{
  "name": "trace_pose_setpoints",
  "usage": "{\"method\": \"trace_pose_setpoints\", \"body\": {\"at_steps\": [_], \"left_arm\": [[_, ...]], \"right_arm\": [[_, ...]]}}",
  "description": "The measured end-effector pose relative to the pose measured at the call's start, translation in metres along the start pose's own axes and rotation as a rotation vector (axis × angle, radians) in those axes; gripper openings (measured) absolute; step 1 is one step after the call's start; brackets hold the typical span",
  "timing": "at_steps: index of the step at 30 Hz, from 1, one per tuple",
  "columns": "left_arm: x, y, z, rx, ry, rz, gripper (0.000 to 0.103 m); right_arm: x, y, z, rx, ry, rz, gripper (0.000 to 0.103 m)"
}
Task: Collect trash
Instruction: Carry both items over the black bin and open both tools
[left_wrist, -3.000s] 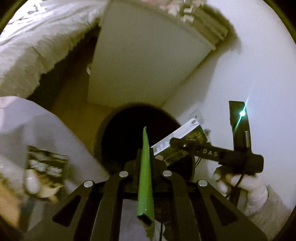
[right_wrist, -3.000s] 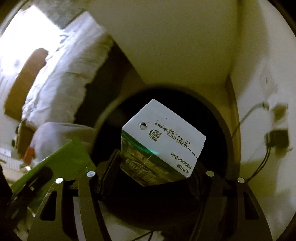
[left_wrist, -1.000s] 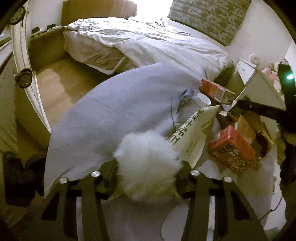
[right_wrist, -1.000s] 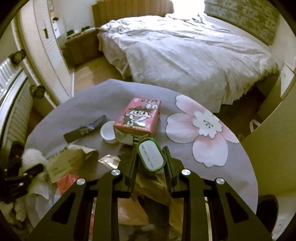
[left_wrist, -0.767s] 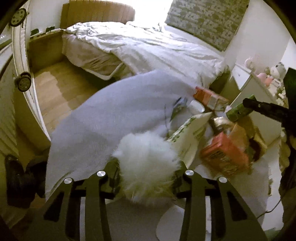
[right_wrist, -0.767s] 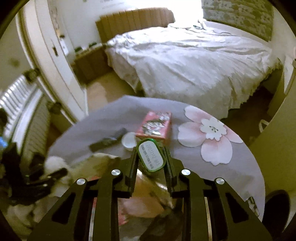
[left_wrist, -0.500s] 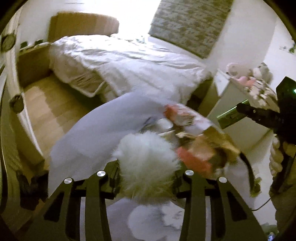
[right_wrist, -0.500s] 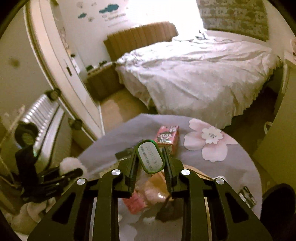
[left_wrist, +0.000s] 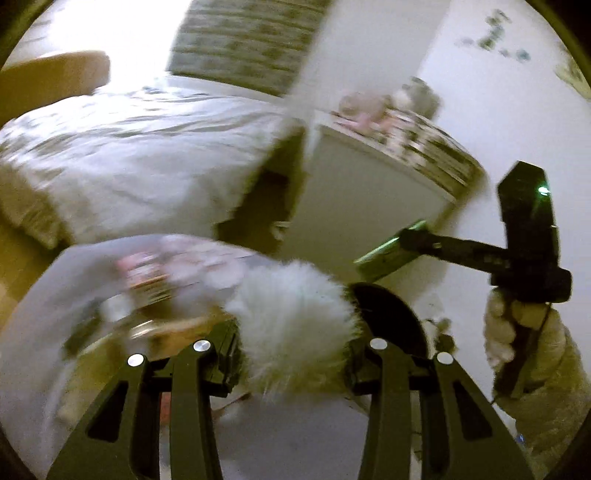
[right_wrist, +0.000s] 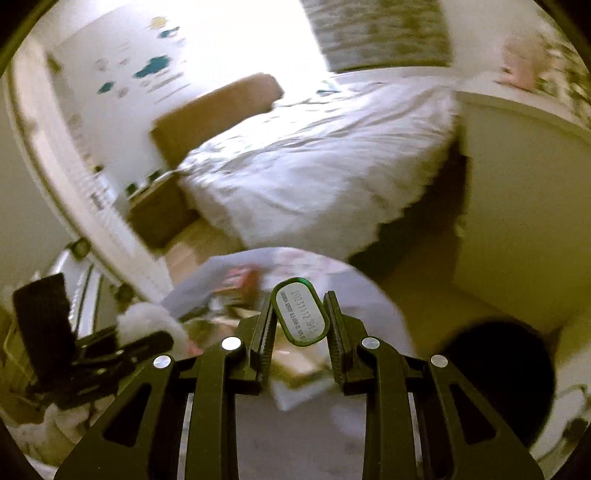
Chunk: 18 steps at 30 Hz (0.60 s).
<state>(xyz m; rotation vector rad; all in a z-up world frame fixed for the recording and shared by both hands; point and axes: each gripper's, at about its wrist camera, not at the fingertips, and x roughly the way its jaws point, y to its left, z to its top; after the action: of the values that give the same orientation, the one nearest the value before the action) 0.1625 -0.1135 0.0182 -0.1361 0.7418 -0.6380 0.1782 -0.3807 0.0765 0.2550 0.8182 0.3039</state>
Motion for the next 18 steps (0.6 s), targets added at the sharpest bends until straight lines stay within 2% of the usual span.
{"method": "trace_pose_setpoints", "body": {"at_steps": [2, 8, 13, 18], "left_arm": [[0.024, -0.023, 0.005, 0.037, 0.026, -0.052, 0.041], [0.106, -0.074, 0.016, 0.056, 0.134, -0.185, 0.041], [0.165, -0.106, 0.012, 0.063, 0.226, -0.233, 0.041], [0.213, -0.125, -0.003, 0.078, 0.323, -0.240, 0.041]], "right_arm": [[-0.005, -0.023, -0.005, 0.037, -0.006, -0.034, 0.027], [-0.011, -0.105, -0.027, 0.186, 0.002, -0.130, 0.027], [-0.001, -0.163, -0.052, 0.301, 0.043, -0.191, 0.027], [0.020, -0.205, -0.077, 0.370, 0.108, -0.244, 0.027]]}}
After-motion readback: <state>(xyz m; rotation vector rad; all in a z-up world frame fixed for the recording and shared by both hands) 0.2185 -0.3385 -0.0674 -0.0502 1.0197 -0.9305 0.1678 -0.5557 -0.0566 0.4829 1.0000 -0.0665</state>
